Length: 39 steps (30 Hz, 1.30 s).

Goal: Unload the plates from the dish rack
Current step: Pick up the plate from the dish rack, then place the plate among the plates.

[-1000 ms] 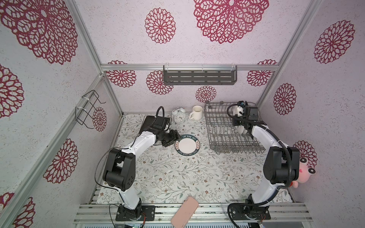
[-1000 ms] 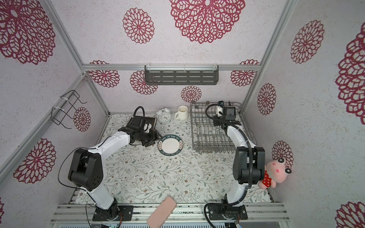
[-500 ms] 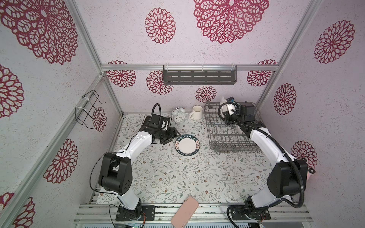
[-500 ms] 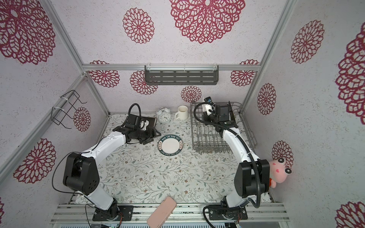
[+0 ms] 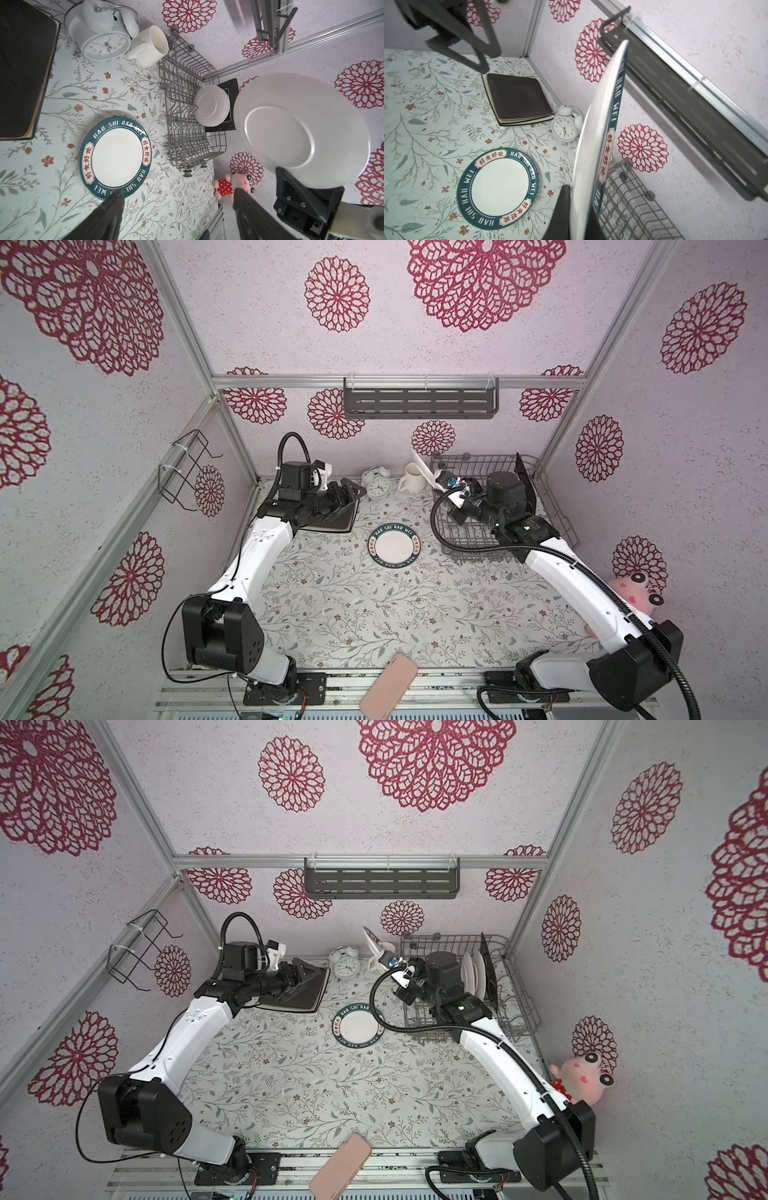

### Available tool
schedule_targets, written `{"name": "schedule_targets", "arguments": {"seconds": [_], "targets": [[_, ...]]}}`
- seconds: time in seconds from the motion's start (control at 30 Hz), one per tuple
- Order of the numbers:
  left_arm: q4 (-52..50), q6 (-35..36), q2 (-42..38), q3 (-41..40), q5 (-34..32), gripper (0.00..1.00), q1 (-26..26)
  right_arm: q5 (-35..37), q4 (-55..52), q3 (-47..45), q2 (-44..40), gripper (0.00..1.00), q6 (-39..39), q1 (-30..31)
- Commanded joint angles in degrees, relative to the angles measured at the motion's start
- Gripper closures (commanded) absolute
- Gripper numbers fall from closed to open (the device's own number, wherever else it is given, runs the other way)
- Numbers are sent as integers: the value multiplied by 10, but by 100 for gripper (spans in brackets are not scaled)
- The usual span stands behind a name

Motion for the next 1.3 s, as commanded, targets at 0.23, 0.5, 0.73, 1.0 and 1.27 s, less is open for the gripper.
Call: {"name": "schedule_targets", "arguments": {"seconds": [0.23,0.5,0.73,1.0,1.27], "targets": [[90,-65,-78,-44,53,11,10,207,65,-9,14,100,-255,141],[112,-92,-88,-77,65,16,9,265,157,-42,34,100,-365,194],[121,-102,-79,-95,75,38,4,289,211,-55,53,100,-430,214],[143,-114,-71,-108,77,68,-9,286,212,-50,65,100,-442,218],[165,-126,-62,-122,79,93,-15,288,206,-52,71,100,-449,221]]}}
